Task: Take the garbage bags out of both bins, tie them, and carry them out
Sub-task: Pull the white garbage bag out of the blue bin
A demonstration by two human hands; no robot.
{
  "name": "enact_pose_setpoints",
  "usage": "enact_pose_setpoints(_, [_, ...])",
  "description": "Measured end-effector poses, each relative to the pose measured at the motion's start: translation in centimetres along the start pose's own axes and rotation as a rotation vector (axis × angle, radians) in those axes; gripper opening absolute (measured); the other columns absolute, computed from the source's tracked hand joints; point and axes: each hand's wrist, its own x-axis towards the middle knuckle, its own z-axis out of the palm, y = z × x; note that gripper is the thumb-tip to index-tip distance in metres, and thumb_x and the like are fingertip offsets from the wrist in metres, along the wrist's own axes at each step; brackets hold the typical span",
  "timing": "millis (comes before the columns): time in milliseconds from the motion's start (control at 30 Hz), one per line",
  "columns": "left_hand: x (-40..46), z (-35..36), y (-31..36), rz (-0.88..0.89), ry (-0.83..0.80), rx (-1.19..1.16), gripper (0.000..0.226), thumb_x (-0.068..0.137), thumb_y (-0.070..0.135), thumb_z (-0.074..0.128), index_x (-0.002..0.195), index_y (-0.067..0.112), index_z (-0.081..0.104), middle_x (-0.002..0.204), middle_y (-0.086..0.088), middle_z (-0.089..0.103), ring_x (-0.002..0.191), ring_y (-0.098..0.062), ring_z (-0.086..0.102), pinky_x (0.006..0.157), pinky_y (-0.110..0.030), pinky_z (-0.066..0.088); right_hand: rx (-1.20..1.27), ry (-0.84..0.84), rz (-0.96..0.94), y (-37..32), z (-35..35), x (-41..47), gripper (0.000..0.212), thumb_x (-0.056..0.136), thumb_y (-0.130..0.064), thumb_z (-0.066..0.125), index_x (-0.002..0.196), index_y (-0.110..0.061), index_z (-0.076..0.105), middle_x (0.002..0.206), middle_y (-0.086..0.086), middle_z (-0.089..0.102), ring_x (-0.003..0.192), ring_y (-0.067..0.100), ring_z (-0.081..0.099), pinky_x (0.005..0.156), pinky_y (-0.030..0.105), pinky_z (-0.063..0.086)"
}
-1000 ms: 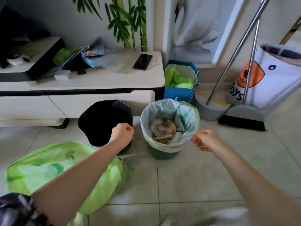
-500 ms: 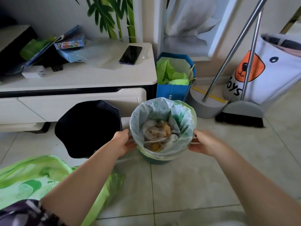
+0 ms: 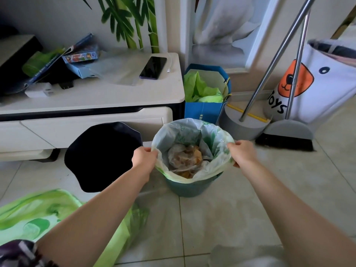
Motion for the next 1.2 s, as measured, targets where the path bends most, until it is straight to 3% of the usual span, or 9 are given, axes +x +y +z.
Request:
enact_pose_setpoints(133, [0.2,-0.6,2.9,-0.005,-0.011,-0.106,0.015,0.067,0.005,0.056,0.066,0.012,0.069,0.072,-0.013,0.065,0.066,-0.029,0.059,0.067,-0.036,0.052,0.109,0.009,-0.123,-1.5,-0.4,-0.6,0.02,0.092,-0.018,0.052,0.104,-0.009,0.066,0.091,0.012,0.065,0.08,0.028,0.062,0.072,0.04,0.057])
enact_pose_setpoints(233, [0.7,-1.3,4.6,-0.003,-0.034,-0.245,0.021,0.076,-0.001,0.055,0.087,0.007,0.071,0.076,-0.012,0.061,0.067,-0.026,0.057,0.062,-0.031,0.049,0.168,0.016,-0.278,-2.4,-0.9,-1.2,0.024,0.094,-0.019,0.049,0.111,-0.012,0.064,0.093,0.007,0.064,0.087,0.024,0.062,0.083,0.042,0.056])
enact_pose_setpoints(400, [1.1,-3.3,3.7,0.035,0.038,-0.289,0.021,0.083,-0.003,0.057,0.098,0.008,0.067,0.087,-0.011,0.063,0.076,-0.023,0.062,0.075,-0.035,0.056,0.298,0.057,-0.288,-2.0,-3.2,-1.5,0.024,0.093,-0.005,0.042,0.1,-0.015,0.063,0.069,0.005,0.059,0.061,0.017,0.055,0.051,0.024,0.048])
enact_pose_setpoints(500, [2.0,-4.3,2.0,-0.058,0.157,-0.268,0.018,0.083,-0.003,0.053,0.08,0.011,0.064,0.084,-0.011,0.059,0.072,-0.025,0.061,0.063,-0.032,0.055,0.379,0.172,-0.142,-0.5,-4.3,-0.3,0.025,0.089,0.003,0.04,0.099,-0.006,0.061,0.078,0.019,0.061,0.034,0.011,0.053,0.032,0.016,0.037])
enact_pose_setpoints(600, [2.2,-4.2,0.9,-0.148,0.144,-0.185,0.019,0.08,-0.006,0.048,0.072,0.008,0.058,0.078,-0.012,0.053,0.063,-0.026,0.056,0.046,-0.025,0.048,0.468,0.207,0.041,1.3,-5.3,0.3,0.027,0.088,0.004,0.035,0.079,-0.013,0.053,0.089,0.026,0.061,0.025,0.015,0.054,0.039,0.02,0.037])
enact_pose_setpoints(733, [1.7,-2.9,0.9,-0.184,-0.042,-0.137,0.012,0.078,-0.005,0.056,0.087,0.002,0.059,0.077,-0.014,0.055,0.053,-0.02,0.051,0.034,-0.016,0.036,0.435,0.121,0.173,2.3,-6.5,-0.2,0.016,0.086,-0.001,0.04,0.077,-0.006,0.053,0.076,0.019,0.061,0.045,0.025,0.062,0.049,0.028,0.043])
enact_pose_setpoints(900, [0.8,-3.0,1.9,-0.059,-0.233,0.124,0.022,0.066,0.015,0.082,0.082,0.006,0.07,0.07,-0.01,0.059,0.048,-0.014,0.043,0.036,-0.018,0.032,0.224,0.03,0.136,3.1,-6.6,-0.3,0.012,0.076,-0.01,0.061,0.087,-0.004,0.061,0.089,0.019,0.067,0.065,0.028,0.065,0.055,0.033,0.055])
enact_pose_setpoints(1067, [0.3,-3.3,3.9,0.079,-0.186,0.149,0.015,0.077,0.018,0.076,0.075,0.008,0.066,0.061,-0.007,0.055,0.046,-0.014,0.043,0.039,-0.018,0.034,0.091,0.076,0.002,3.0,-6.8,0.0,0.012,0.085,-0.016,0.054,0.085,-0.006,0.06,0.095,0.021,0.065,0.08,0.034,0.067,0.058,0.039,0.059])
enact_pose_setpoints(1200, [1.0,-3.9,5.3,0.168,-0.089,0.033,0.009,0.082,0.009,0.068,0.081,0.011,0.059,0.08,-0.011,0.059,0.064,-0.019,0.057,0.057,-0.028,0.05,0.103,0.122,-0.083,1.9,-7.1,-0.1,0.02,0.094,-0.012,0.043,0.09,-0.002,0.06,0.099,0.025,0.063,0.087,0.038,0.064,0.061,0.043,0.059])
